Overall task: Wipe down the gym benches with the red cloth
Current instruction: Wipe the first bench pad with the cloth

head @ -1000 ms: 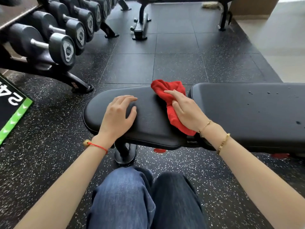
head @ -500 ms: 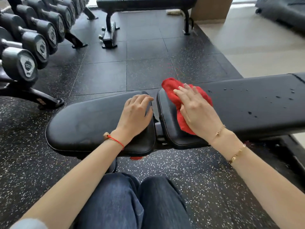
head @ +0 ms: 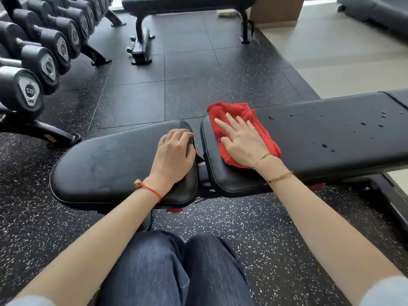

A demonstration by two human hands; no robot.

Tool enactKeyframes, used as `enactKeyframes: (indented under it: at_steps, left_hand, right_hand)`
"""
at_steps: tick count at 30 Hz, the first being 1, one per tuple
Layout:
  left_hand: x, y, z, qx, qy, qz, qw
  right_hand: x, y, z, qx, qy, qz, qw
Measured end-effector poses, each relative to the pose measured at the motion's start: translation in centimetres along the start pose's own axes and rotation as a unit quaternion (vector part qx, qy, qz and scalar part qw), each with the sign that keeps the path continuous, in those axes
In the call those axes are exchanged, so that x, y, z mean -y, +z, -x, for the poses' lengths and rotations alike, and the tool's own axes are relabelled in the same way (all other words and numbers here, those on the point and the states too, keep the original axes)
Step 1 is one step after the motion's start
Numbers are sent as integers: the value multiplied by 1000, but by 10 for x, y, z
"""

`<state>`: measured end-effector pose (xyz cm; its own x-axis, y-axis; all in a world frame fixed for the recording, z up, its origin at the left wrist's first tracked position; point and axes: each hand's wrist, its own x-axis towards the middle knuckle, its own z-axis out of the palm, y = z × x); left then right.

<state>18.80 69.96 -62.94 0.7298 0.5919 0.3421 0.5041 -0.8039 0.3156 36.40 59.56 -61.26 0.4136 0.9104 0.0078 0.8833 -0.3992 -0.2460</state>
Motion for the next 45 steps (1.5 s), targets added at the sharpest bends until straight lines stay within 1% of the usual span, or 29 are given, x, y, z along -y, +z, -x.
enactKeyframes:
  at_steps: [3, 5, 7, 9, 11, 12, 14, 16, 19, 21, 24, 27, 29, 30, 32, 34, 36, 39, 42, 45]
  left_hand:
    - [0, 1, 0, 1, -1, 2, 1000]
    - [1, 1, 1, -2, 3, 9, 1000]
    - [2, 2, 4, -6, 9, 12, 1000]
    - [2, 2, 3, -6, 13, 11, 1000]
    - [1, 2, 0, -5, 8, 10, 1000]
    - [1, 2, -1, -5, 5, 11, 1000]
    - [0, 2, -1, -9, 3, 15, 1000]
    - [1, 2, 0, -15, 0, 20, 1000]
    - [1, 2, 0, -15, -2, 20, 1000]
    - [1, 2, -1, -15, -2, 20, 1000]
    - [2, 2, -1, -16, 2, 18, 1000]
    - [2, 2, 0, -13, 3, 11, 1000]
    - [0, 1, 0, -13, -1, 12, 1000]
    - [-1, 1, 0, -13, -3, 12, 1000]
    - [-1, 1, -1, -14, -5, 11, 1000]
    - [-1, 1, 0, -14, -5, 10, 1000]
    - [0, 1, -1, -16, -5, 6, 1000]
    - [0, 2, 0, -15, -5, 1, 1000]
    - [1, 2, 1, -9, -7, 4, 1000]
    - [-1, 0, 5, -13, 4, 10, 1000]
  right_hand:
    - [6, 8, 39, -22, -79, 1, 997]
    - [-7, 8, 56, -29, -90, -21, 995]
    - [-32, 3, 53, -33, -49, -28, 998]
    - [-56, -4, 32, -32, 23, -14, 999]
    - [-64, -11, 3, -23, 81, -3, 996]
    - [-61, -12, -9, -16, 91, 0, 996]
    - [-42, -9, -20, -8, 73, 1, 997]
    - [-19, 0, -10, -11, 18, 4, 1000]
    - [-3, 7, 37, -24, -72, 10, 997]
    - [-11, 4, 65, -29, -92, -7, 995]
    - [-40, -4, 70, -27, -62, -19, 998]
    - [-58, -9, 37, -23, 6, -7, 1000]
    - [-56, -11, 8, -20, 54, -1, 998]
    - [-50, -10, -4, -17, 65, 3, 998]
    - [-32, -7, -18, -15, 55, 10, 998]
    - [-12, -3, -15, -10, 12, 9, 1000]
    - [0, 3, 4, -8, -41, 10, 999]
    - [-5, 6, 42, -20, -96, 0, 995]
    - [-29, 1, 62, -27, -86, -20, 996]
    - [-47, -6, 44, -19, -16, -19, 1000]
